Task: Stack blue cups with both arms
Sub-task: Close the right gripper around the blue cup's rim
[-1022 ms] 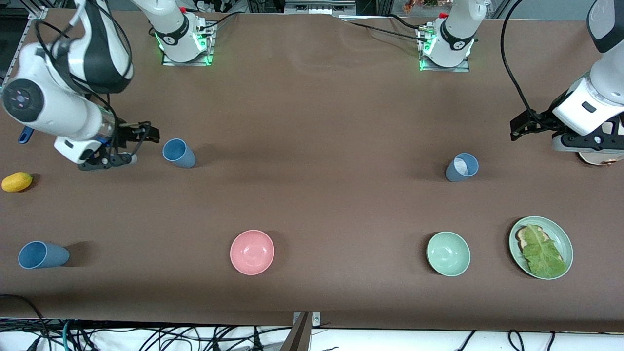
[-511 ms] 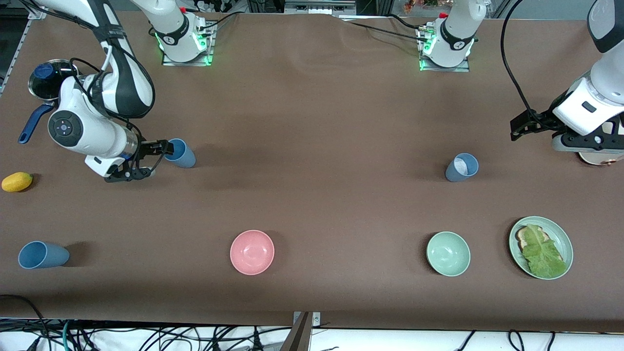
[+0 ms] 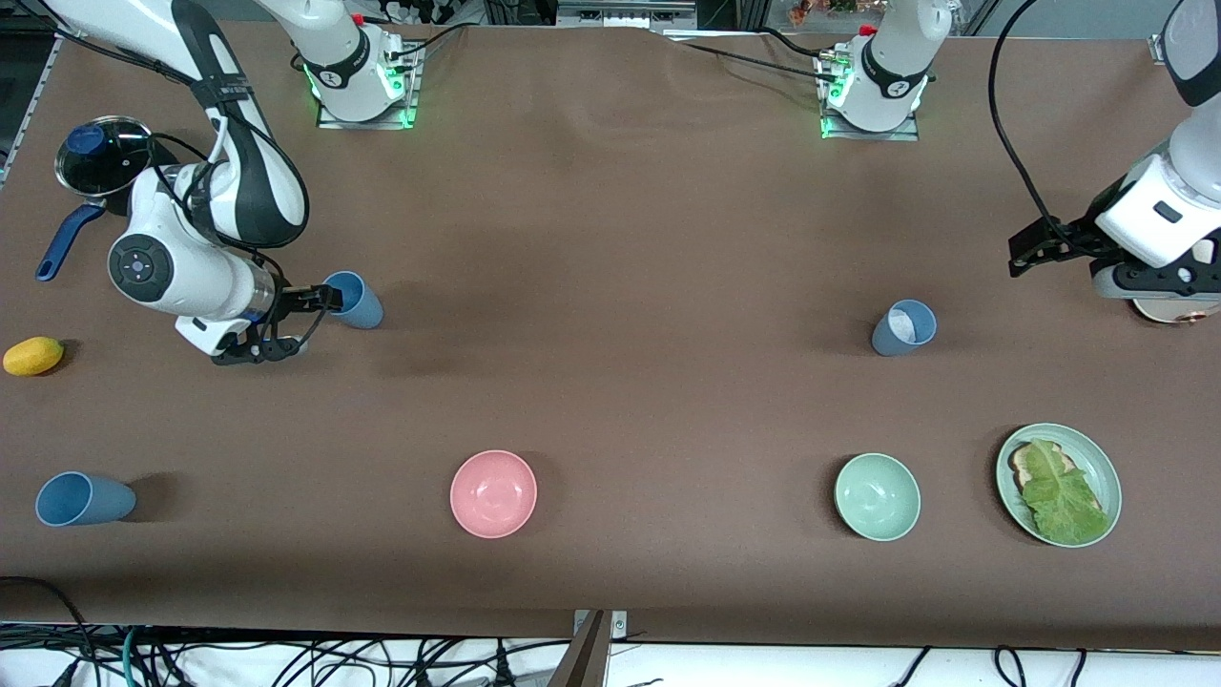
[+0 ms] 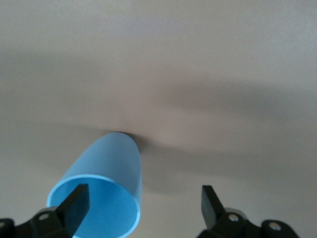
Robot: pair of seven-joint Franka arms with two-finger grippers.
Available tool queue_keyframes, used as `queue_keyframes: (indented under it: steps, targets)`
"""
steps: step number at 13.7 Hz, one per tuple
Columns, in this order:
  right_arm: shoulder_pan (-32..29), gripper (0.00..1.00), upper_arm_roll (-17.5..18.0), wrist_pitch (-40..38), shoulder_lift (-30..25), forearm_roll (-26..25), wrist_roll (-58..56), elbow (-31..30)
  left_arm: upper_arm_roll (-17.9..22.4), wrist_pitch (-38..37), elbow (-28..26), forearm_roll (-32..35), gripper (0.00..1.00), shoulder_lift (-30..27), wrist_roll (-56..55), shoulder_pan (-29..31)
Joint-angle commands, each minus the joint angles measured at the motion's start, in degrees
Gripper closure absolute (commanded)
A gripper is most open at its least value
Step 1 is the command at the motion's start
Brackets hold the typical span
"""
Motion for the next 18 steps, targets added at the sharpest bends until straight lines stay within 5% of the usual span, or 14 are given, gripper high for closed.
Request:
queue_keyframes:
  steps: [1, 6, 9, 18]
  targets:
    - [-0.44, 0.00, 0.14, 3.05, -0.73, 0.17, -1.12, -3.04, -0.07, -0.96, 1.81, -0.71, 0.00, 0.77, 0.33, 0.80]
    - [-0.44, 0.02, 0.14, 5.87, -0.55, 0.44, -1.03, -5.25, -0.07, -1.05, 1.90, -0.62, 0.00, 1.65, 0.68, 1.06]
    - [-0.44, 0.18, 0.14, 6.05, -0.03, 0.44, -1.03, -5.25, -0.07, -1.40, 2.16, -0.71, 0.00, 2.62, 0.51, 2.38]
    - [-0.44, 0.35, 0.23, 6.75, 0.76, 0.53, -0.94, -5.25, -0.24, -1.58, 3.75, -0.18, 0.00, 3.85, 1.30, 1.85]
